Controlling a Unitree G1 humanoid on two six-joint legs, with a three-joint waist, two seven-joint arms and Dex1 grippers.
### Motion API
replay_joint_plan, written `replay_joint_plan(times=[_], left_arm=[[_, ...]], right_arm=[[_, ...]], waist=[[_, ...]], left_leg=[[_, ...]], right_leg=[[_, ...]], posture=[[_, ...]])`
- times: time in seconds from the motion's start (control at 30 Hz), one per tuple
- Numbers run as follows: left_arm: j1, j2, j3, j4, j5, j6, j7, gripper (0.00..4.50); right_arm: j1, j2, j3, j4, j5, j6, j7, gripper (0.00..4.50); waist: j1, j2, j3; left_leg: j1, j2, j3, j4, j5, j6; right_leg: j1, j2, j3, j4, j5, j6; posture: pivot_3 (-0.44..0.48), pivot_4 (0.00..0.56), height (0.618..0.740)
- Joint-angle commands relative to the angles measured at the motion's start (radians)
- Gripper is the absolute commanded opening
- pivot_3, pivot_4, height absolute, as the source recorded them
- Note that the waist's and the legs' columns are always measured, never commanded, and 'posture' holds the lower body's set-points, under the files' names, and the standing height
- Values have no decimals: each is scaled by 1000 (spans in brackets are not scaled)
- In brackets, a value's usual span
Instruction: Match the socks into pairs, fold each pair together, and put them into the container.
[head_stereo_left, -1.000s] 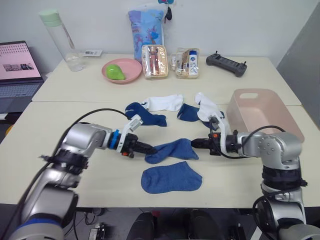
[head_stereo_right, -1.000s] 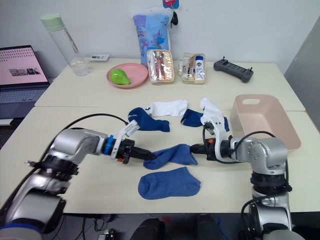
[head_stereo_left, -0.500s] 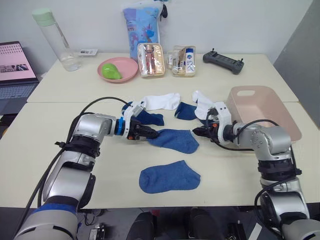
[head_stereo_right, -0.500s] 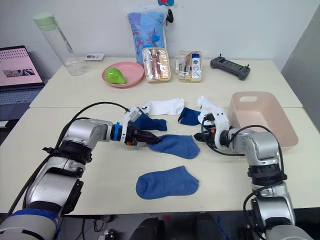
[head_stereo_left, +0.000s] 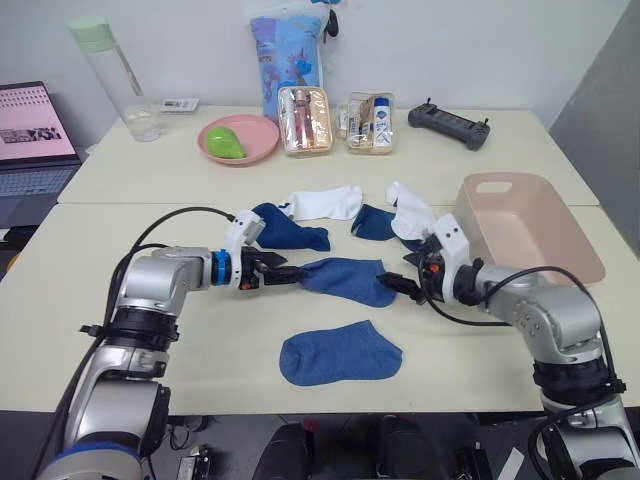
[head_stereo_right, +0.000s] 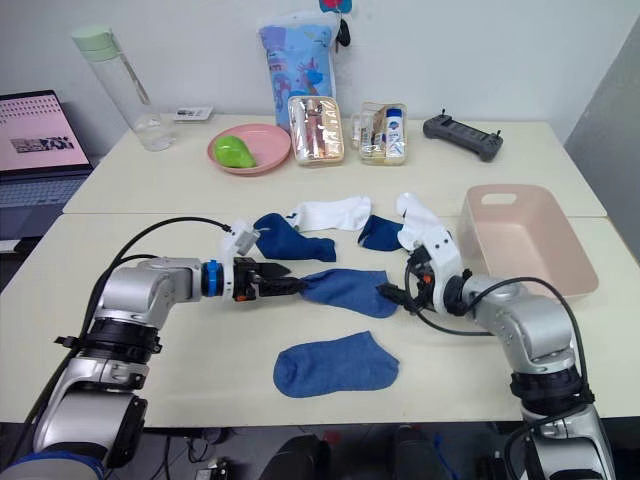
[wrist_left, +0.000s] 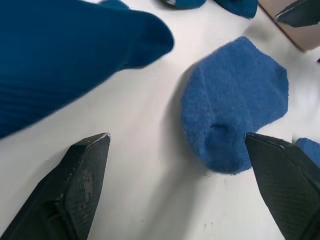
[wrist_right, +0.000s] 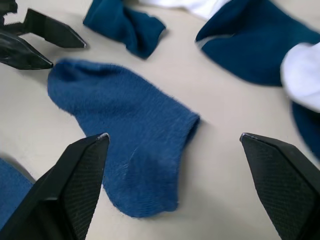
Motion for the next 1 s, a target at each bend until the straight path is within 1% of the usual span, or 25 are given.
replay_joint_plan(times=[0.03,0.17,0.2,0.27,0.3,0.37,0.43,0.5,0.53,0.63,0.7,0.8,0.83,0.93,1.0], left_arm=[[11,-23,-24,-31,51,-116,47,4450],[20,-55,-64,-4,97,-189,71,4450],[19,-62,-70,11,109,-204,79,4482],[14,-71,-77,47,126,-234,84,4075],[12,-75,-76,59,130,-245,85,3867],[7,-82,-80,71,135,-257,81,3257],[1,-91,-78,73,129,-255,74,2608],[-2,-92,-72,71,120,-246,61,1907],[-2,-92,-61,60,104,-228,52,1682],[2,-87,-36,32,71,-190,37,674],[2,-78,-10,11,43,-158,39,43],[4,-68,22,-19,12,-118,47,13],[8,-59,53,-52,-19,-73,51,13],[36,2,163,-200,-164,142,41,13],[65,43,203,-289,-244,261,34,13]], right_arm=[[11,9,19,-4,-33,-56,-30,4500],[34,11,38,15,-53,-56,-43,4500],[37,10,43,20,-59,-63,-43,4323],[39,11,48,28,-65,-72,-41,3892],[39,12,50,30,-67,-75,-39,3566],[40,7,58,24,-69,-78,-27,2873],[42,8,60,16,-69,-77,-19,2160],[42,9,59,13,-67,-77,-15,1349],[41,11,53,8,-61,-77,-11,1070],[36,41,-1,-12,-6,-42,-7,3],[30,50,-33,-29,33,0,-4,0],[23,51,-62,-48,67,43,-10,0],[16,52,-88,-63,92,73,-13,0],[-15,65,-217,-145,240,237,-2,0],[-24,68,-278,-192,324,334,7,0]], waist=[[0,0,0],[1,0,0],[1,0,0],[1,1,0],[1,1,0],[1,1,-1],[0,0,-1],[0,0,-1],[0,0,-1],[0,0,0],[0,0,0],[0,0,0],[0,0,0],[-4,1,0],[-4,1,0]], left_leg=[[0,0,0,0,0,0],[0,0,0,0,0,0],[0,0,0,0,0,0],[1,0,1,0,0,0],[2,0,0,0,0,0],[3,0,0,0,0,0],[3,0,0,0,0,0],[2,0,0,0,0,0],[2,0,0,0,0,0],[2,0,0,0,0,0],[2,0,0,0,0,0],[2,0,-1,0,0,0],[2,0,-1,0,0,0],[2,0,-1,0,0,0],[2,1,-1,-1,0,0]], right_leg=[[0,0,0,0,0,0],[0,0,0,0,0,0],[0,0,0,0,0,0],[1,0,0,0,0,0],[2,0,0,0,0,0],[3,0,-1,0,0,0],[3,0,-1,0,0,0],[3,0,-1,-1,0,0],[3,0,-1,-1,0,0],[3,0,-1,-1,0,0],[3,0,-1,0,0,0],[3,0,-1,0,0,0],[3,0,-1,0,0,0],[2,0,-1,0,0,0],[2,1,-1,0,0,0]], posture=[[0,150,733],[0,150,733],[0,150,733],[0,150,733],[0,150,733],[0,150,733],[0,150,733],[0,150,733],[0,150,733],[0,150,733],[0,150,733],[0,150,733],[0,150,733],[0,150,733],[0,150,733]])
